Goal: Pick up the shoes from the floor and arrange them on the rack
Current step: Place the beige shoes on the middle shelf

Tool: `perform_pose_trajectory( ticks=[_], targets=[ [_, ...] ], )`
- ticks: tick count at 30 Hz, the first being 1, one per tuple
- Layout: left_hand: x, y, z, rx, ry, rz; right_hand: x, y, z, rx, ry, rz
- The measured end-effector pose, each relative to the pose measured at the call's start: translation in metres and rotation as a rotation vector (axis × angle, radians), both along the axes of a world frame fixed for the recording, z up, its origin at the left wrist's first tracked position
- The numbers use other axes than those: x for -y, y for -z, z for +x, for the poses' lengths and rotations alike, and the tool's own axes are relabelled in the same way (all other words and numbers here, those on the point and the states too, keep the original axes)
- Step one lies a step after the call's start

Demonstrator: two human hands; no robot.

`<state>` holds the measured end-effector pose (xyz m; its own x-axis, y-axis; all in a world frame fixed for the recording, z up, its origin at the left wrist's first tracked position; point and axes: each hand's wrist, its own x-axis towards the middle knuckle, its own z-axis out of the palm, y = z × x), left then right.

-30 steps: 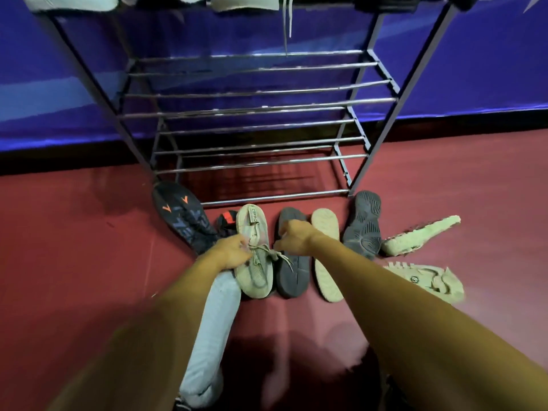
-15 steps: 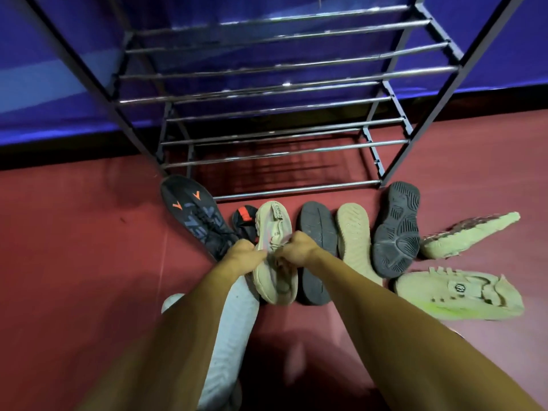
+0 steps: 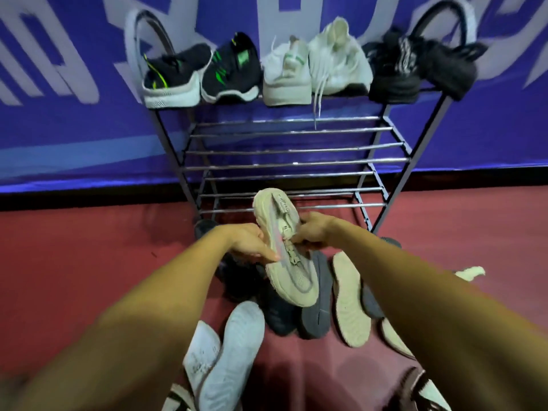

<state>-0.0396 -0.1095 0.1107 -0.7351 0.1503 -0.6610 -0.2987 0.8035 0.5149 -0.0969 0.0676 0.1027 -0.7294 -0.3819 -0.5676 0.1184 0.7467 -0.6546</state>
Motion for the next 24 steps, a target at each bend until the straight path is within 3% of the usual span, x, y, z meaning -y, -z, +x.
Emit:
perform_pose_trajectory(
  ticks=[3, 9, 11, 15, 19, 24],
  targets=[
    [0.006, -0.047, 0.001, -0.08, -0.029, -0.014, 0.005, -0.043, -0.005, -0.232, -0.164, 0.11],
    [0.032, -0.099, 0.003, -0.528, -0.09, -0.38, 0.009, -0.103, 0.002, -0.528, -0.385, 0.367],
    [0.031, -0.1, 0.008, -0.507, -0.042, -0.359, 0.011, -0.1, 0.003, -0.559, -0.397, 0.374],
    [0.032, -0.094, 0.005, -0.293, 0.064, -0.423, 0.02, -0.097, 0.004, -0.582, -0.414, 0.344],
    [0.035, -0.099, 0.009, -0.417, 0.141, -0.597, 0.032, -0.104, 0.005, -0.653, -0.461, 0.32],
    [0.038, -0.099, 0.013, -0.5, 0.144, -0.627, 0.041, -0.099, 0.009, -0.742, -0.33, 0.33]
  ],
)
